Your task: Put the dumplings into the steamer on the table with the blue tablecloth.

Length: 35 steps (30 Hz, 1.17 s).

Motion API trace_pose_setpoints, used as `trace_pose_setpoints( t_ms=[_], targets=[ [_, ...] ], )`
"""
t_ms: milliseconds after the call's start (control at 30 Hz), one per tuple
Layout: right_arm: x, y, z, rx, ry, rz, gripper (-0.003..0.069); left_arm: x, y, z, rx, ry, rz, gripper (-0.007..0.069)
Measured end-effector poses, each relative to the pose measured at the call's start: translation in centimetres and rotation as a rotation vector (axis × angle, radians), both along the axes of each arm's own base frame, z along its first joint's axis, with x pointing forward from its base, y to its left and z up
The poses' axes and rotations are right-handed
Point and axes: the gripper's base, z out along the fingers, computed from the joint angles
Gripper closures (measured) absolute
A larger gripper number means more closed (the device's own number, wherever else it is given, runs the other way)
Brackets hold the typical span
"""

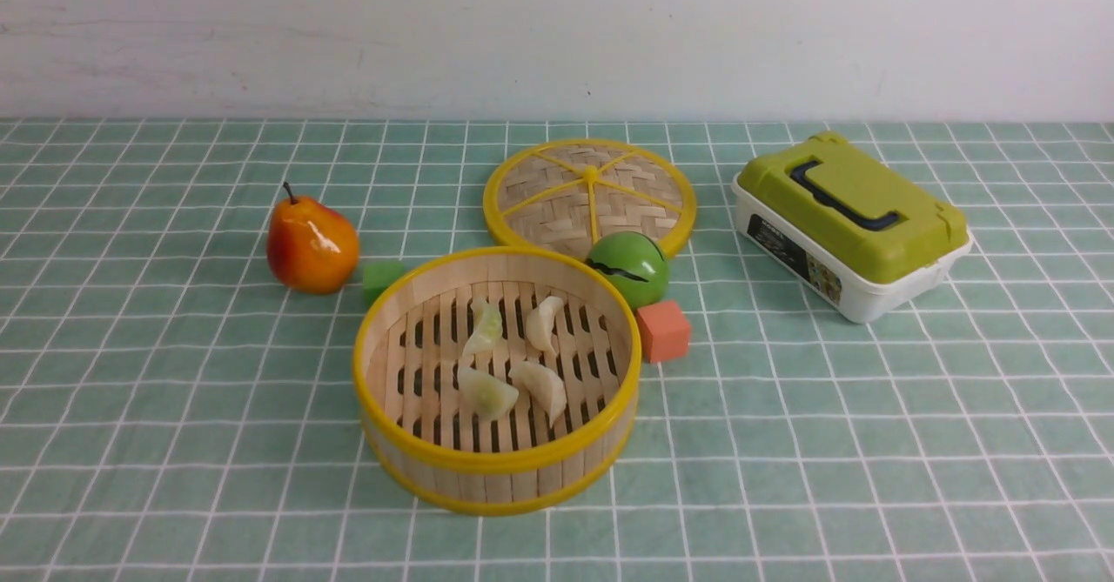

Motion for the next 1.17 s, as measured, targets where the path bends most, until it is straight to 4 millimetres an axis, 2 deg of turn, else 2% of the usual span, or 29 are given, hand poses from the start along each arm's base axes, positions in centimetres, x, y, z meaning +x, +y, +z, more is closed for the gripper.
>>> trace_pose_setpoints(
  t_ms=[1167],
  targets=[
    [0.00, 0.00, 0.00, -0.001, 0.000, 0.000, 0.0492, 0.02, 0.00, 0.02, 0.000, -0.005, 0.000, 0.0638]
  ],
)
